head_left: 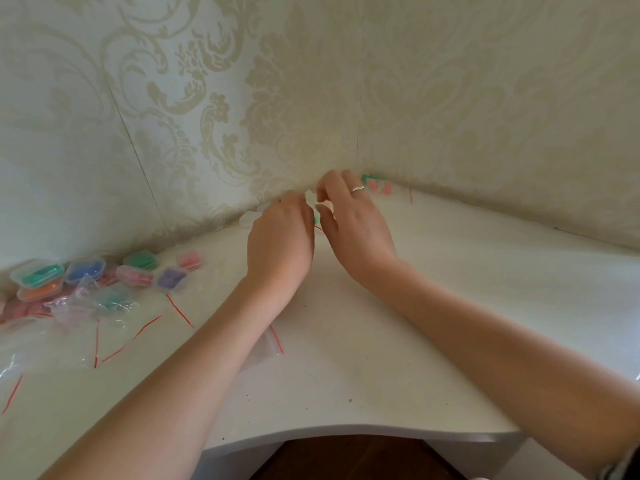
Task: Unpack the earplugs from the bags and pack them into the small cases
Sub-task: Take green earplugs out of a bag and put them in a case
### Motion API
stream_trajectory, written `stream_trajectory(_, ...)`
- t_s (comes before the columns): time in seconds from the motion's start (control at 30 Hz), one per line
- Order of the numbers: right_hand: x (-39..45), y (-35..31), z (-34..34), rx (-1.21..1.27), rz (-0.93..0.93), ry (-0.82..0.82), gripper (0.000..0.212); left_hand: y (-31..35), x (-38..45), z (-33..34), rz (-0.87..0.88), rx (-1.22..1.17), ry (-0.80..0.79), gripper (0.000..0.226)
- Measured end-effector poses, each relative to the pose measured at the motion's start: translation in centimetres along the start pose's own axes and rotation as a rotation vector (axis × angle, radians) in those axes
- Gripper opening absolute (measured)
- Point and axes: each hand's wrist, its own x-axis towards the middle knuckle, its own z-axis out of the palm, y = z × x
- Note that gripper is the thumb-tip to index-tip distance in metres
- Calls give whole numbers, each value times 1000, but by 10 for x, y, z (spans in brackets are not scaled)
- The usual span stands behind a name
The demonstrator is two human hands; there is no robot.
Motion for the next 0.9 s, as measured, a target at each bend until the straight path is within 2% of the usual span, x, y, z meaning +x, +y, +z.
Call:
stream_trajectory(0.1, 1, 8, 5, -93, -77, -6, 18, -2, 0, 3, 50, 2, 30, 28)
stream_trajectory(0.2, 2, 11, 8, -88, 18, -88, 25, 1, -4, 5, 244, -48, 136, 28)
stream_trajectory(0.23, 3, 13, 8, -60, 71, -121, 29, 2, -5, 5, 301, -86, 141, 26)
stream_trajectory(0.3, 2, 16, 7, -22, 145, -167, 32, 3, -6, 7, 310, -205, 82, 24)
stream_trajectory(0.37, 3, 18, 10, 12, 156, -191, 43, 2, -4, 8, 184, -383, 51, 27)
stream_trajectory(0.43, 4, 18, 11, 117, 212, -178, 64, 1, 0, 6, -59, -604, 83, 31)
stream_trajectory(0.47, 5, 18, 11, 183, 237, -153, 67, 0, 4, 5, -206, -713, 90, 30)
stream_trajectory(0.53, 6, 16, 8, 305, 266, -120, 64, -6, 12, 4, -479, -925, 41, 21)
stream_trajectory(0.6, 5, 14, 6, 429, 284, -108, 55, -12, 19, 4, -655, -1163, -66, 18)
stream_trajectory(0.67, 4, 11, 6, 490, 330, -111, 42, -16, 22, 4, -708, -1323, -144, 13)
stream_trajectory(0.73, 5, 12, 8, 503, 411, -117, 29, -17, 20, 3, -721, -1386, -154, 6)
stream_trajectory(0.9, 9, 21, 9, 473, 476, -43, 21, -17, 20, 3, -664, -1314, -181, 8)
